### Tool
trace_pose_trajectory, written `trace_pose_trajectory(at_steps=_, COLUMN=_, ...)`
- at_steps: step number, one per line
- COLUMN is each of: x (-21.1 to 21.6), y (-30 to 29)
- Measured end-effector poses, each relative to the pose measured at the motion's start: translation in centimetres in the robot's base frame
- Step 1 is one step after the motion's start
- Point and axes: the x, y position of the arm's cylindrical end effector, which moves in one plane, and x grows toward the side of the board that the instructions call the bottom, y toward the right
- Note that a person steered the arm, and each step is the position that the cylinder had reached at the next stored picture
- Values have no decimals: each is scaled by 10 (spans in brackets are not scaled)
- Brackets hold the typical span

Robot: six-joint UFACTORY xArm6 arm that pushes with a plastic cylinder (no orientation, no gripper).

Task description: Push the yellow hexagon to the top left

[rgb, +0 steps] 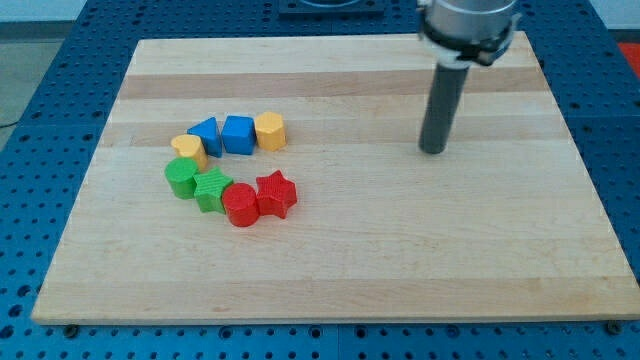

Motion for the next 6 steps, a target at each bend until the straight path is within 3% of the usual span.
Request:
trace_pose_trajectory(at_steps=3, x=9, y=-114)
trace_pose_trajectory(at_steps=6, x=-67, y=-181)
